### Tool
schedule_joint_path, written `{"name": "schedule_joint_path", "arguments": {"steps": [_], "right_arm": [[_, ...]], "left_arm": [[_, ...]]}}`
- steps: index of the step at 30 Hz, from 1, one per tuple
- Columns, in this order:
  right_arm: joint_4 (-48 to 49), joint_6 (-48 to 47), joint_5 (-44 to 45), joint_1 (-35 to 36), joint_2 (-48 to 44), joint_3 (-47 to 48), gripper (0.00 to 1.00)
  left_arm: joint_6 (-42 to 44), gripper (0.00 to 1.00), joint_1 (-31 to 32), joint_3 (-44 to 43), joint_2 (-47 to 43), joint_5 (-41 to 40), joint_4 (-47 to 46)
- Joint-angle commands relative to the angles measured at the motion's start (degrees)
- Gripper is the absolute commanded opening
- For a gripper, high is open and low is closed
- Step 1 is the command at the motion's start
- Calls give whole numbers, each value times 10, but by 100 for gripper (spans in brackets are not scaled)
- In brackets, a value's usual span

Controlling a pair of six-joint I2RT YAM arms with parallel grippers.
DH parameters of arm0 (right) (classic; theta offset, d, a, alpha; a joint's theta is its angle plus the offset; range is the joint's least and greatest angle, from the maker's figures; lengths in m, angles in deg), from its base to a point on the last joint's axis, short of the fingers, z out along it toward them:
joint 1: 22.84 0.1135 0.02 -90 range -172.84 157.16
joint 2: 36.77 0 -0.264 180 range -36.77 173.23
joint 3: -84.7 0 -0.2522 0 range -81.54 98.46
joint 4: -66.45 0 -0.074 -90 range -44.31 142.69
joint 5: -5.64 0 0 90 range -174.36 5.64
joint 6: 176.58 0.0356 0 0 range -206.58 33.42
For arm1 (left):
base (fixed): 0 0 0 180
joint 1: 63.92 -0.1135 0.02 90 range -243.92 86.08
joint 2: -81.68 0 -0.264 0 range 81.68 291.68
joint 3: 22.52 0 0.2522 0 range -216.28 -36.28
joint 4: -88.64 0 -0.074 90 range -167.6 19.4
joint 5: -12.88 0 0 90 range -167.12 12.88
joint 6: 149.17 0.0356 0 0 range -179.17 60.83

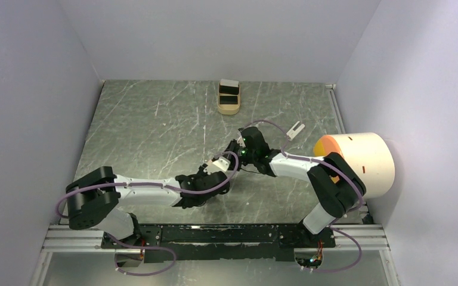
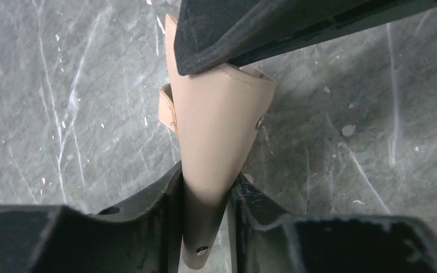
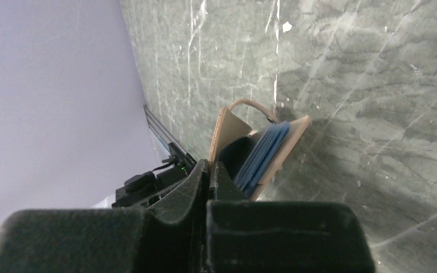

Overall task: Put the credit cards into the card holder
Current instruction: Turn over the card holder at the center of the board.

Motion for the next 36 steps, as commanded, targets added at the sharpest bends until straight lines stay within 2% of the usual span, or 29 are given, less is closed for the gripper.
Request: {"name": "schedule_joint_path", "arguments": {"steps": [1, 2, 3, 6, 7, 10, 12, 15, 18, 21, 24, 28, 33, 36], "right_arm": [[1, -1, 0, -3, -13, 2, 0], [-4, -11, 4, -3, -17, 5, 0], [-13, -24, 10, -5, -23, 9, 4], [-48, -89, 46, -24, -53, 18, 37], [-43, -108, 53, -35, -70, 10, 43], [15, -153, 47, -76, -134, -38, 52], [54, -190, 39, -96, -179, -65, 56], [98, -261, 2, -104, -230, -90, 58], [148, -348, -57, -104, -267, -111, 58], [227, -437, -82, -104, -319, -162, 56], [341, -525, -124, -103, -383, -227, 56], [386, -664, -170, -101, -428, -267, 57], [449, -673, -223, -97, -406, -275, 56], [466, -692, -209, -80, -392, -271, 56]], "left_arm": [[-34, 24, 11, -30, 1, -88, 41], [-36, 17, 12, -30, -6, -88, 43], [-41, 11, 13, -29, -16, -86, 47], [-47, 9, 14, -12, -68, -45, 29], [-45, 9, 13, 0, -95, -21, 11], [-38, 9, -12, 37, -187, 82, -50], [-47, 9, -55, 60, -254, 167, -82], [-81, 9, -158, 87, -318, 345, -123], [-128, 9, -261, 92, -346, 509, -152], [-181, 9, -323, 71, -344, 628, -182], [-227, 9, -350, 36, -322, 715, -189], [-319, 9, -368, 21, -292, 818, -262], [-459, 11, -370, 40, -266, 904, -427], [-505, 14, -370, 45, -252, 940, -492]]}}
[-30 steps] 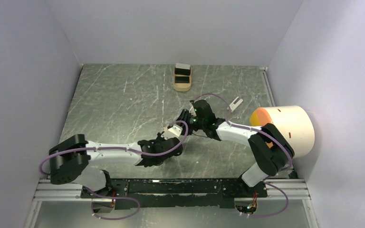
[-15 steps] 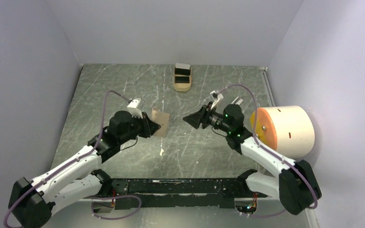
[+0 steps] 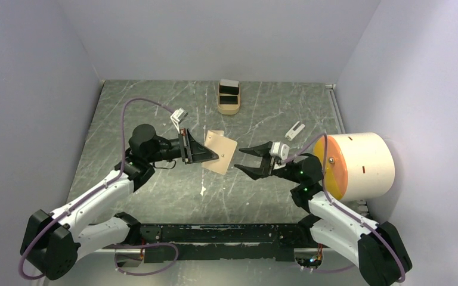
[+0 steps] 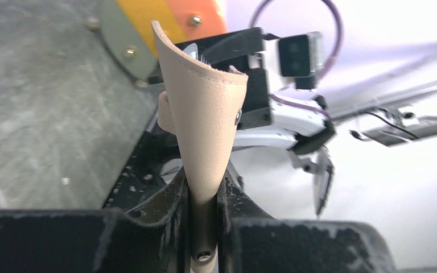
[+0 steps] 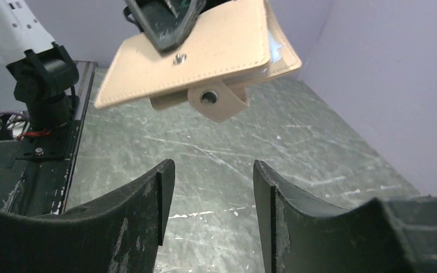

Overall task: Put the credit cards into the card holder
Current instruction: Turn over the card holder at the center of the board.

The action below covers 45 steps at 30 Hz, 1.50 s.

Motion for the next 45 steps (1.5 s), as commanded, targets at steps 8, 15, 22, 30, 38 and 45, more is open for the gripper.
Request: {"name": "schedule_joint_path", "arguments": {"steps": [8, 15, 22, 30, 38, 45], "right_arm": [[64, -75, 17, 55, 11, 22, 58], [28, -101, 52, 88, -26, 35, 59], [-25, -148, 79, 116, -33, 56, 60], [-28, -159, 89, 128, -28, 48, 29], [-7, -104, 135, 129, 2, -9, 6], [11, -31, 151, 130, 92, -50, 0]], "left_arm": [[-81, 18, -5, -10, -1, 105, -97], [-74, 18, -5, -11, -6, 106, -71], [-77, 19, -5, -6, -2, 111, -70], [-65, 23, -5, 3, 5, 102, -41], [-13, 32, -16, 31, 27, -2, 42], [-78, 35, -25, 165, 137, -29, -142]]}}
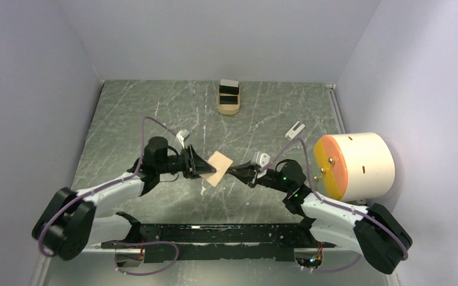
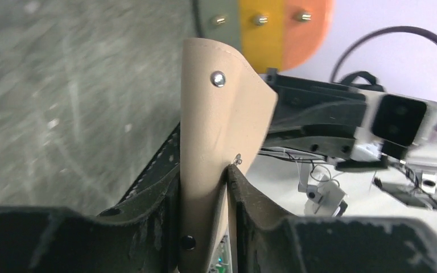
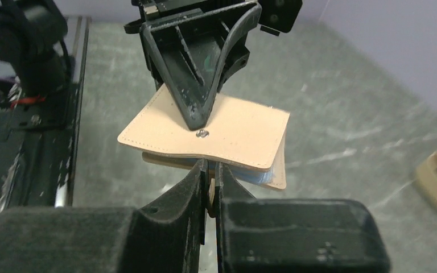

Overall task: Put the credit cards into the card holder
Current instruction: Turn over the card holder at the center of the board.

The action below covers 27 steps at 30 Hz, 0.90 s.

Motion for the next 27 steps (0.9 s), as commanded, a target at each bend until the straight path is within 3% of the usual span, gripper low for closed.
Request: {"name": "schedule_joint_path", "arguments": {"steps": [1, 5, 9, 13, 16, 20, 23, 27], "right_arm": [[38, 55, 19, 4, 60, -25, 0], [32, 37, 16, 4, 144, -16, 0], [-4, 5, 3, 5, 210, 23, 0], [-25, -17, -1, 4, 240, 40, 0], [-32, -26, -4, 4, 261, 51, 0], [-55, -43, -14, 4, 292, 70, 0], [-53, -46, -17, 4, 307, 78, 0], [-69, -55, -22, 4, 319, 95, 0]], "left_arm": [[-51, 35, -6, 85, 94, -12, -159], [-70, 37, -6, 133, 172, -15, -257], [-49, 44, -6, 150, 202, -65, -214], [2, 46, -6, 139, 161, -118, -94], [48, 47, -6, 116, 67, -193, 57], [92, 46, -5, 82, -25, -281, 190], [107, 46, -3, 62, -57, -309, 249], [118, 45, 2, 54, -63, -305, 254]]}}
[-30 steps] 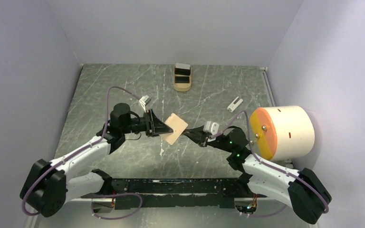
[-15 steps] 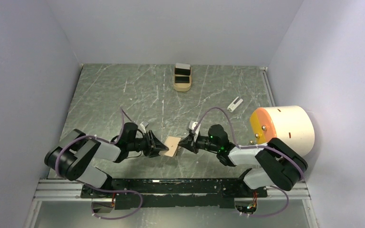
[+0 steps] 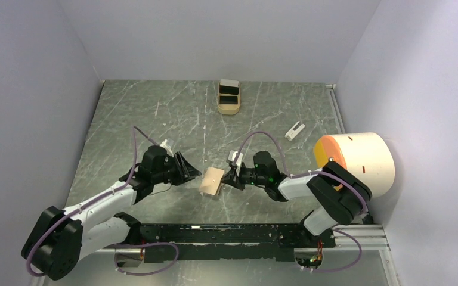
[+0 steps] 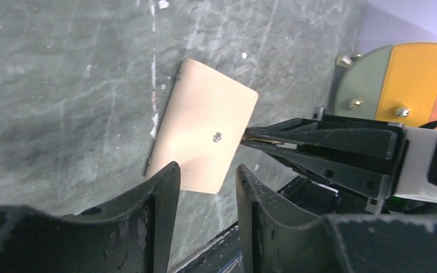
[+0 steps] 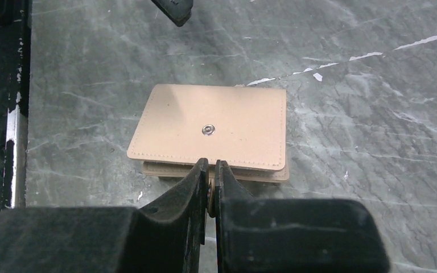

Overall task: Put the credit cards into the card holder
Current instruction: Turn over the card holder at the center of the board.

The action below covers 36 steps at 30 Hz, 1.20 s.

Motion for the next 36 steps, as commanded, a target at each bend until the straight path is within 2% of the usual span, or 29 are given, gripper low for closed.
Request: {"name": "schedule_joint_path", "arguments": {"steps": [1, 4, 10, 15, 21, 23, 28, 30, 32, 36], "right_arm": [[-15, -24, -9, -1, 9, 24, 0], [-20, -28, -13, -1, 8, 24, 0], [-60, -57, -5, -1, -10, 34, 0], [-83, -74, -9, -1, -5, 50, 2], [-103, -75, -6, -1, -3, 65, 5], [-113, -37, 11, -1, -6, 74, 11], [-22, 156, 122, -1, -52, 22, 38], [-81, 226, 180, -2, -73, 42, 41], [-188, 303, 240, -8, -83, 81, 41], [-332, 422, 205, -34, -82, 141, 42]], "left_arm": [[36, 44, 4, -13, 5, -25, 62], [40, 37, 4, -9, 42, 4, 29], [59, 28, 4, -6, 140, 104, -114], [80, 22, 6, -56, 185, 118, -104], [108, 20, 8, -73, 245, 98, -91], [109, 19, 8, -71, 268, 96, -101], [119, 20, 8, -78, 302, 71, -97], [122, 21, 8, -82, 304, 57, -90], [117, 21, 8, -78, 301, 39, -86], [103, 20, 7, -62, 289, 16, -91]]}}
